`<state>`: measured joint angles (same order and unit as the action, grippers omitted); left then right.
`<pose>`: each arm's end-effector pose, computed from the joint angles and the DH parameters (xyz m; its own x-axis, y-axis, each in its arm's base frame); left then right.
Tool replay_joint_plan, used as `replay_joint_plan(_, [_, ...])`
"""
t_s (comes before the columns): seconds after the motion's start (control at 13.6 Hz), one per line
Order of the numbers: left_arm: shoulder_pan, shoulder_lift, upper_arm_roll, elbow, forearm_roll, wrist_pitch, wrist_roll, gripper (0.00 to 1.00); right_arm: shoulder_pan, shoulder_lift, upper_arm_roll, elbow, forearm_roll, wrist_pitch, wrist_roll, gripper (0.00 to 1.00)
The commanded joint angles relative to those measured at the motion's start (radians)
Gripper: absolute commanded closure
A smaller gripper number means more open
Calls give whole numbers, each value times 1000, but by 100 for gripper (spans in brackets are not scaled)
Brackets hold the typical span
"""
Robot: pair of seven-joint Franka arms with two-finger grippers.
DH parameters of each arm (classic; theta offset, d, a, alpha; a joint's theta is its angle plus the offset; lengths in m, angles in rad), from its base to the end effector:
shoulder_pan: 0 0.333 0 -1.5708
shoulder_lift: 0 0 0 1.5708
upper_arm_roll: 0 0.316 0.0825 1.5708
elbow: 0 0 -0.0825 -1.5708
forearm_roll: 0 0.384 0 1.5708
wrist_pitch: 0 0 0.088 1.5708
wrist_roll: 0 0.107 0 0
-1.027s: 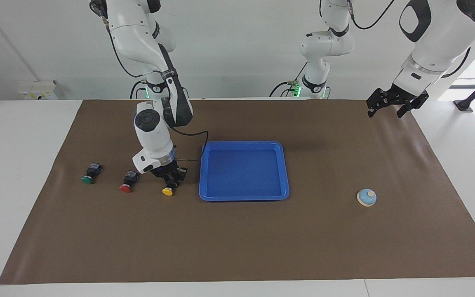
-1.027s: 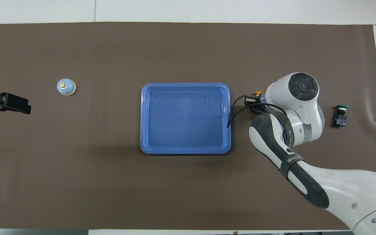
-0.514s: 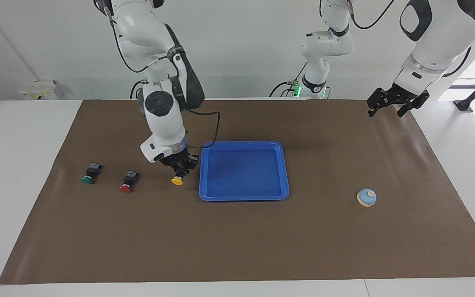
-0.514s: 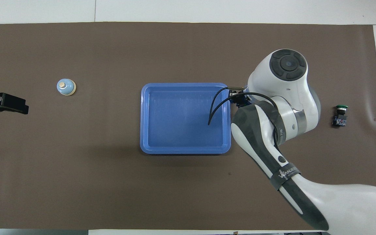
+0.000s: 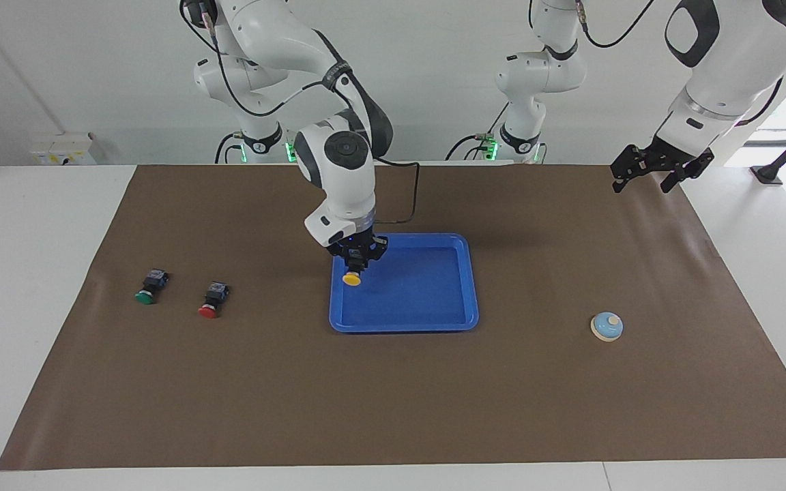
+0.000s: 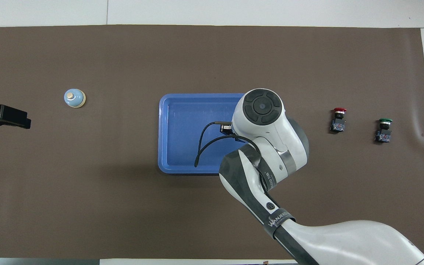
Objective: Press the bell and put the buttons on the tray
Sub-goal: 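Carry the yellow button into the blue tray and lower it, then open the right gripper and withdraw it from the tray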
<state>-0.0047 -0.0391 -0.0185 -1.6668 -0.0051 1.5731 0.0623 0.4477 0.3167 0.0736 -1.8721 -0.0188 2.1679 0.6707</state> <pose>0.5400 -0.0133 0.6009 0.9949 -0.0853 -0.0542 -0.0850 -0.9964 0.0078 0.5421 0.3076 0.3440 0.9897 -0.1417 -0.0203 -0.1415 -0.9899 0.0065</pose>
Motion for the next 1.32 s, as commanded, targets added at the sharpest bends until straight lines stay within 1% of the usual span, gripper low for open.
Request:
replay_joint_plan(0.0, [-3, -12, 3, -4, 10, -8, 7, 0, 2, 5, -2, -58, 10, 67, 10, 100])
replay_joint_plan(0.15, [-3, -12, 3, -4, 10, -8, 7, 0, 9, 15, -2, -59, 10, 76, 10, 100])
replay_joint_plan(0.37, [-3, -12, 3, -2, 10, -8, 7, 0, 11, 9, -2, -126, 10, 164, 13, 100])
replay_joint_plan(0.44, [-3, -12, 3, -4, 10, -8, 7, 0, 11, 7, -2, -131, 10, 164, 20, 65])
replay_joint_plan(0.51, [-3, -12, 3, -2, 10, -8, 7, 0, 11, 5, -2, -133, 10, 161, 23, 1])
replay_joint_plan(0.73, [-3, -12, 3, -4, 10, -8, 5, 0, 9, -5, -2, -108, 10, 118, 61, 0])
replay_joint_plan(0.95, [-3, -12, 3, -4, 10, -8, 7, 0, -26, -69, -14, -33, 10, -21, 61, 0])
replay_joint_plan(1.1, [-3, -12, 3, -4, 10, -8, 5, 0, -101, -126, -14, -18, 8, -83, 43, 0])
replay_joint_plan(1.25, [-3, -12, 3, -4, 10, -8, 7, 0, -185, -149, -17, -7, -7, -126, -31, 0])
